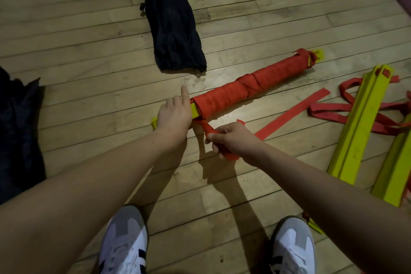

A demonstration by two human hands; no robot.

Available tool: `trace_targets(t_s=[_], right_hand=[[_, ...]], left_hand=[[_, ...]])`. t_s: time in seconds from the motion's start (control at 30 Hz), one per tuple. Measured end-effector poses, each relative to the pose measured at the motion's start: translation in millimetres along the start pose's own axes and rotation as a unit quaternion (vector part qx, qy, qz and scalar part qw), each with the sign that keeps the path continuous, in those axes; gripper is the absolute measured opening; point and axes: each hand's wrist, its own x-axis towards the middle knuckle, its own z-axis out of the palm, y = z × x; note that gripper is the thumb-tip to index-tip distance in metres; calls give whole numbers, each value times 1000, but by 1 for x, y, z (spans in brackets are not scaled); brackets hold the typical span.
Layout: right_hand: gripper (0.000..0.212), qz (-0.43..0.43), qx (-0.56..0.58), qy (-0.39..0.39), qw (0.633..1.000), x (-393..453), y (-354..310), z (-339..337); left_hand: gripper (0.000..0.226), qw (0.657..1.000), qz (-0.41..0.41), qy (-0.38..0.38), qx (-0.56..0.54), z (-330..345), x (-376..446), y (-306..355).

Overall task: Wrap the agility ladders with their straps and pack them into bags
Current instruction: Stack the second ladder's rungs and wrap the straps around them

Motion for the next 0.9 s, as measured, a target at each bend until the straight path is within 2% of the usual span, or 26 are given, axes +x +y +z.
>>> trace_targets(t_s=[0.17,0.23,0.33,0.43,0.53,0.67,0.73,0.8,0.9], right_hand=[[10,38,113,-59,991,-2,6,-3],[5,42,126,-60,989,-3,8,-1],[5,58,129,-25,990,-4,11,2],[8,72,136,-6,988,-7,17,2],[16,75,127,0,989,-12,24,1],[10,82,107,-18,991,-19,24,-1],[8,93,100,-52,989,-21,22,-5],[7,110,107,-93,984,-23,19,-7],[15,110,93,-104,984,-24,18,-7]], left_hand=[[64,983,100,92,123,18,-14,-8],[68,975,136,118,132,30,-23,-10],[77,978,166,116,51,42,-42,-6],[62,974,194,101,-64,50,-62,3],[44,980,151,67,-107,44,-69,9],[53,989,103,10,-102,34,-61,8],[60,992,75,-2,-103,27,-56,9],[69,996,60,-17,-60,22,-50,9],[77,998,33,-32,-41,17,-38,9]])
